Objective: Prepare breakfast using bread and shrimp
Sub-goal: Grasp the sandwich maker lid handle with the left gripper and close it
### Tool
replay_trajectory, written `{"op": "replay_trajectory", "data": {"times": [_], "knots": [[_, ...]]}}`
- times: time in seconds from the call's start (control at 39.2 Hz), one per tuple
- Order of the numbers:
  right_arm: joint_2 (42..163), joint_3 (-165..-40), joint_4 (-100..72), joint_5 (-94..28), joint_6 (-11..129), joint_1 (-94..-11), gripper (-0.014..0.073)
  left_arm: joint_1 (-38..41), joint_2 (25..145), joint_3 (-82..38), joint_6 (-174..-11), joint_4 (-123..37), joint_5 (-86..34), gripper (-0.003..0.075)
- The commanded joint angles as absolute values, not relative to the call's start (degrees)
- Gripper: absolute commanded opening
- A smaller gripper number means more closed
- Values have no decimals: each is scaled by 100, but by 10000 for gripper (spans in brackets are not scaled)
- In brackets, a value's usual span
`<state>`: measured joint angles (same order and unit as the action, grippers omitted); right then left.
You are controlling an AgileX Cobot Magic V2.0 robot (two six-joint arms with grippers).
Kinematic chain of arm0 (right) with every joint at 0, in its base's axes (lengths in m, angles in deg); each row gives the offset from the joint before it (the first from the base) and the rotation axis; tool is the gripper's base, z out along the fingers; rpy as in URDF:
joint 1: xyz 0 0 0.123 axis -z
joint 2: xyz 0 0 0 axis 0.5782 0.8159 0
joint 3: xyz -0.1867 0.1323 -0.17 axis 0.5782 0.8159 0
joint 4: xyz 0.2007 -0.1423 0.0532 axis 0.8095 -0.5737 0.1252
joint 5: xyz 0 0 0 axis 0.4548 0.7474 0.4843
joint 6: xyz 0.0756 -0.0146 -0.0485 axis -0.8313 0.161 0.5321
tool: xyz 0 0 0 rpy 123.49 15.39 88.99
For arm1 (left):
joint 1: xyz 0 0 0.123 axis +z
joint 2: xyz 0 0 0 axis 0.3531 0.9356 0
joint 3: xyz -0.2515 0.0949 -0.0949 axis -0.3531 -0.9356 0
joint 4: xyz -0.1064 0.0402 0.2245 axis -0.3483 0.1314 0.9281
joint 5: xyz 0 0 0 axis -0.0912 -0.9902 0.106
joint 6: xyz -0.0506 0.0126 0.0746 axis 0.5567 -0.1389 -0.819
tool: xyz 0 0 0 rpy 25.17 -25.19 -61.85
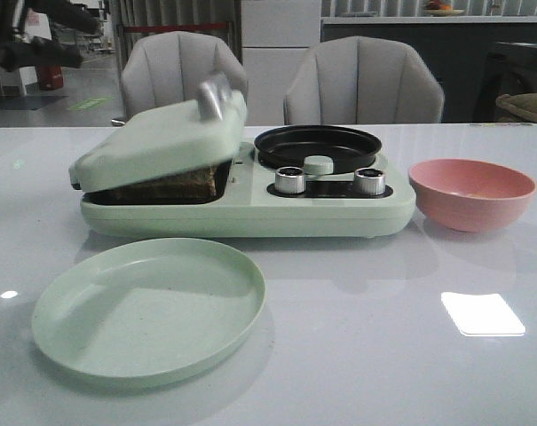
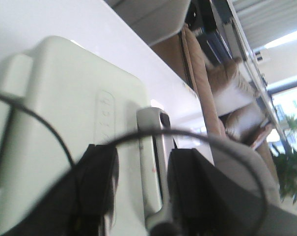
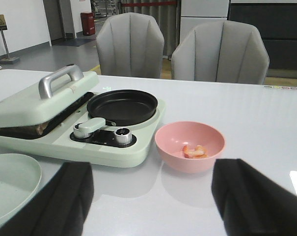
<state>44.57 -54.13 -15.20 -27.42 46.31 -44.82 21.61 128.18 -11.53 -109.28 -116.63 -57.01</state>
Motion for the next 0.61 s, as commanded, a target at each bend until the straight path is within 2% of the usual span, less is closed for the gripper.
{"op": "replay_trajectory", "data": {"times": [0.0, 0.28, 0.59], "knots": [[4525, -5563, -1500, -3220, 4632, -4479, 592, 1728, 12576, -962, -11404, -11809, -5745, 314], [4525, -5563, -1500, -3220, 4632, -4479, 592, 948, 12576, -962, -11476, -10459, -4853, 314], [4525, -5563, -1500, -3220, 4632, -4479, 592, 947, 12430, -962, -11476, -9854, -4932, 314]]}}
